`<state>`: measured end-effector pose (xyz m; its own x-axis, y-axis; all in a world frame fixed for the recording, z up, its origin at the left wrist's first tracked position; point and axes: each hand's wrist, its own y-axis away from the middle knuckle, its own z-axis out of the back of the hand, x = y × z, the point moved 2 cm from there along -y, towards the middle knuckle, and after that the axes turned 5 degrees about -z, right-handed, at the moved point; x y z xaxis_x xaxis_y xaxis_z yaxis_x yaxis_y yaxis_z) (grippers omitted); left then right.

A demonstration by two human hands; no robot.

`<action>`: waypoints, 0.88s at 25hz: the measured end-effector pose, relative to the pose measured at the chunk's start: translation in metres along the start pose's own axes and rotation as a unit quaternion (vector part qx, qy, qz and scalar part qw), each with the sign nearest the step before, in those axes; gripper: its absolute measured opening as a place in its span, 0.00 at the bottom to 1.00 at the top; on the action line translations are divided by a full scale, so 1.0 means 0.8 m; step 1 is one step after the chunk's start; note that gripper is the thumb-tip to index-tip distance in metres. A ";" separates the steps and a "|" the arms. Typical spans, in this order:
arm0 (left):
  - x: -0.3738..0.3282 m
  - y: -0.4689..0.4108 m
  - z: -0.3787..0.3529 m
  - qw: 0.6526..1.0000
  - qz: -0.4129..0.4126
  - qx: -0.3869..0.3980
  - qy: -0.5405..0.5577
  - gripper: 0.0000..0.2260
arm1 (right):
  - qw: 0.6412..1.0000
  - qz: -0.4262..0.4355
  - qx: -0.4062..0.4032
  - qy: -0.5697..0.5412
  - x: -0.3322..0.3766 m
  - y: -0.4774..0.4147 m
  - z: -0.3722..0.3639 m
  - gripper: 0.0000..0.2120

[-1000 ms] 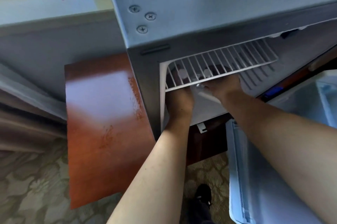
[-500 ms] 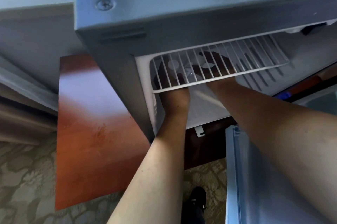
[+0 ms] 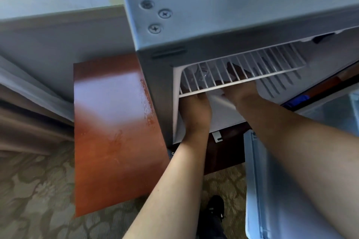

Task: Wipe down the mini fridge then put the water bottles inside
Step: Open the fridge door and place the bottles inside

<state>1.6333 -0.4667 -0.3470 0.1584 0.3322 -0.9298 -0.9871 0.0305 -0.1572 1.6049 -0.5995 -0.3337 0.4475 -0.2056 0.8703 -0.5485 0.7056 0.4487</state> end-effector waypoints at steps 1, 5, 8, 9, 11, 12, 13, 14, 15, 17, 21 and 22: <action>0.004 0.010 0.005 0.998 0.047 0.050 0.011 0.23 | 0.997 0.001 -0.031 0.073 0.004 0.018 0.005 0.32; 0.006 0.050 0.045 0.974 0.135 0.182 0.009 0.27 | 0.995 -0.024 -0.083 0.050 -0.008 0.094 0.022 0.30; -0.004 0.059 0.066 0.952 0.151 0.264 0.043 0.24 | 0.994 -0.013 -0.111 -0.009 -0.007 0.136 0.038 0.24; -0.008 0.064 0.074 0.944 0.148 0.290 0.055 0.22 | 0.991 -0.005 -0.128 -0.027 -0.005 0.151 0.041 0.22; -0.010 0.072 0.091 0.938 0.136 0.312 0.071 0.17 | 0.985 -0.007 -0.163 -0.056 -0.012 0.179 0.038 0.16; -0.010 0.078 0.103 0.937 0.129 0.316 0.075 0.15 | 0.981 -0.011 -0.179 -0.075 -0.018 0.196 0.033 0.14; -0.011 0.087 0.117 0.936 0.119 0.322 0.079 0.13 | 0.977 -0.022 -0.193 -0.091 -0.026 0.218 0.029 0.13; -0.016 0.094 0.131 0.937 0.101 0.325 0.078 0.12 | 0.973 -0.030 -0.201 -0.106 -0.032 0.242 0.025 0.12; -0.025 0.103 0.146 0.939 0.077 0.324 0.084 0.11 | 0.973 -0.033 -0.197 -0.116 -0.035 0.272 0.024 0.11; -0.052 0.112 0.172 0.943 0.035 0.310 0.116 0.10 | 0.980 0.006 -0.168 -0.107 -0.030 0.331 0.024 0.11; -0.142 0.119 0.216 0.934 -0.069 0.285 0.207 0.08 | 0.978 0.185 -0.082 -0.044 0.038 0.446 0.065 0.10; -0.165 0.126 0.219 0.925 -0.088 0.302 0.215 0.07 | 0.972 0.222 -0.067 -0.022 0.056 0.464 0.078 0.09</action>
<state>1.5088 -0.3422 -0.1820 0.1853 -0.1300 -0.9740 -0.7576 0.6124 -0.2259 1.3775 -0.3890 -0.1154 0.1544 0.1130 0.9815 -0.5832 0.8123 -0.0018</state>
